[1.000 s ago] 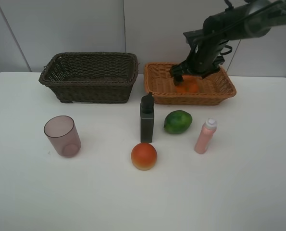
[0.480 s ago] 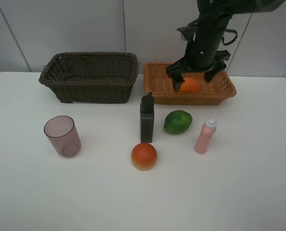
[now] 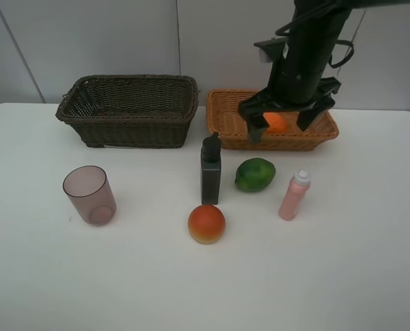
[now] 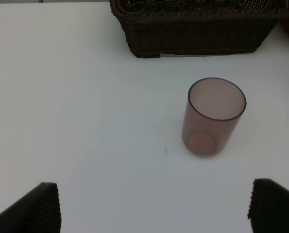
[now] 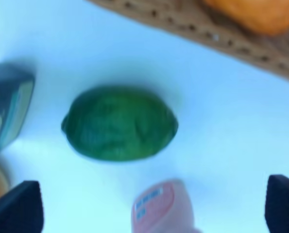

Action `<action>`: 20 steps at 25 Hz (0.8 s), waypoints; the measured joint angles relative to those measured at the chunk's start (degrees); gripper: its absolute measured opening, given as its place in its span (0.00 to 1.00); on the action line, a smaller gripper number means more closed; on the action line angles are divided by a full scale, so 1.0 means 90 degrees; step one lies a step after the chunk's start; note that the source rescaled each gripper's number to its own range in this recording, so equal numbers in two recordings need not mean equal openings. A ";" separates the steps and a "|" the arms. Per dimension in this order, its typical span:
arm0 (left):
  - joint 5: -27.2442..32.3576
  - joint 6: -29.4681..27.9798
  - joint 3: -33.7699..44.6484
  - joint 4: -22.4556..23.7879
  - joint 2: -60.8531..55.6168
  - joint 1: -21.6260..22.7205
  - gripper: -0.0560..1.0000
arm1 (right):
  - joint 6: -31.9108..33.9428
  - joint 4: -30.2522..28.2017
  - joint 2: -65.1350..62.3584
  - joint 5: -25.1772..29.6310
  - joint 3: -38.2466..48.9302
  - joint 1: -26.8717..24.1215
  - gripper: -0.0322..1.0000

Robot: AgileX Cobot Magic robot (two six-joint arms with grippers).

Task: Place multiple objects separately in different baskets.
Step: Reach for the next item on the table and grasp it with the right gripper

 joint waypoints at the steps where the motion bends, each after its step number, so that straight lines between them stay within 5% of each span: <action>1: 0.0000 0.0000 0.0000 0.0000 0.0000 0.0000 1.00 | 0.0033 0.0013 -0.0092 -0.0042 0.0177 0.0000 1.00; 7: 0.0000 0.0000 0.0000 0.0000 0.0000 0.0000 1.00 | -0.0082 0.0012 -0.0494 -0.0662 0.0948 0.0000 1.00; 20: 0.0000 0.0000 0.0000 0.0000 0.0000 0.0000 1.00 | 0.0400 0.0026 -0.0516 -0.0530 0.1113 -0.0098 1.00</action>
